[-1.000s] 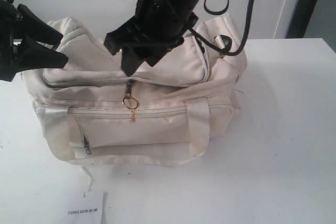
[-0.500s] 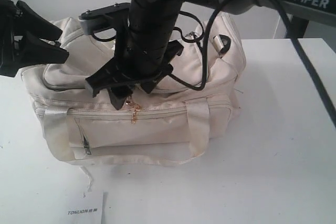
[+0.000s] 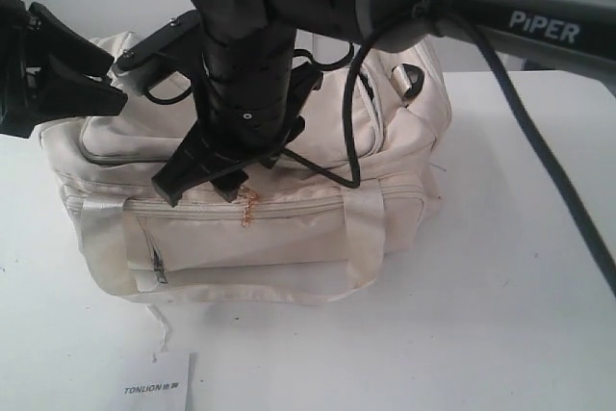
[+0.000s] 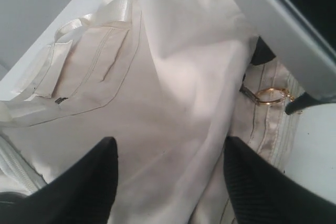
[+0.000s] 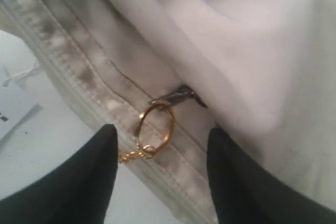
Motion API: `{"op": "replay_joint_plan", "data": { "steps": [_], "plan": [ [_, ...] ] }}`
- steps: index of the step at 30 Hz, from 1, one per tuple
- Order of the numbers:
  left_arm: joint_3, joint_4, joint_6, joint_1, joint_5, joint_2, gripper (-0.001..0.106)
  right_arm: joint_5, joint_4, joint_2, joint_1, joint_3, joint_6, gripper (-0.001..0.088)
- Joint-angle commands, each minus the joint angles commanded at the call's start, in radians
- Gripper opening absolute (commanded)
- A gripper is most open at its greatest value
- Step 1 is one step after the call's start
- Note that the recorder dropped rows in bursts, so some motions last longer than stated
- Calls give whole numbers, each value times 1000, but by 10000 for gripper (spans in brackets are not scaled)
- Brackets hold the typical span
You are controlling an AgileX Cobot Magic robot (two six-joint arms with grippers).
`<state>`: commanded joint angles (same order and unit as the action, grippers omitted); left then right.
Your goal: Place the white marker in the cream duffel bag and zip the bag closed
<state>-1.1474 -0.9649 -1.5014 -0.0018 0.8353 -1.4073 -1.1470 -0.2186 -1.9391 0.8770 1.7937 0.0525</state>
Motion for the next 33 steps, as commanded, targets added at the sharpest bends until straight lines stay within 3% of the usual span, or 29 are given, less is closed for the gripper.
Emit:
{"op": "replay_joint_plan", "data": {
  "steps": [12,17,20,29,33],
  "plan": [
    [0,0,10,0,4,0,629,-5,55,6,56,0,-4,449],
    [0,0,10,0,4,0,629,-5,-3,2,58,0,-4,390],
    [0,0,10,0,4,0,629,-9,-58,2,58,0,-4,390],
    [0,0,10,0,4,0,629,-12,-23,-23,58,-2,-4,390],
    [0,0,10,0,7,0,629,-10,-78,-46,58,-2,-6,390]
  ]
}}
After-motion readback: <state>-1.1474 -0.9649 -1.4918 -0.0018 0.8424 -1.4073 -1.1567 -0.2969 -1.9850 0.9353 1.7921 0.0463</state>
